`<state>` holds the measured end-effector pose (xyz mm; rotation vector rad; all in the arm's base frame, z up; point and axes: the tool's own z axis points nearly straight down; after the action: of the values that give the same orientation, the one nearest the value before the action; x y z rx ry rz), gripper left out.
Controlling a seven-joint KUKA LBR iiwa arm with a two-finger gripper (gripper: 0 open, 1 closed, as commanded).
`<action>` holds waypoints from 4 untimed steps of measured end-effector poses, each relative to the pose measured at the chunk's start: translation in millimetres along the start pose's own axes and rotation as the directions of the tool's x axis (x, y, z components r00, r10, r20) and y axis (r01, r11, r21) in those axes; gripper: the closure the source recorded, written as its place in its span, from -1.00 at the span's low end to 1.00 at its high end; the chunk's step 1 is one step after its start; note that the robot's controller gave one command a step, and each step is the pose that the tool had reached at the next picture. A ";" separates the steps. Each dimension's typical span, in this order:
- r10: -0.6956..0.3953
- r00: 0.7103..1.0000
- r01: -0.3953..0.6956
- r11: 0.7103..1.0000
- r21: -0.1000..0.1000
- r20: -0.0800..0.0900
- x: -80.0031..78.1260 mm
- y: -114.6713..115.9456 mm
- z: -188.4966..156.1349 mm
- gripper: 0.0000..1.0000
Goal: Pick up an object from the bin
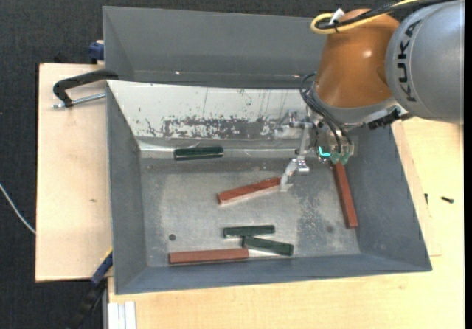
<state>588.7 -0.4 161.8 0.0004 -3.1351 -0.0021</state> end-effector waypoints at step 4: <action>-0.081 0.997 0.081 0.997 0.001 0.010 -5.9 39.1 63.9 -1.00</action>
Offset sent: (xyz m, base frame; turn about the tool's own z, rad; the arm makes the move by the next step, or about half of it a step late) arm 0.0122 0.0411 -0.0918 -0.0507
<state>594.1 38.8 97.9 0.1274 -3.1426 -0.0018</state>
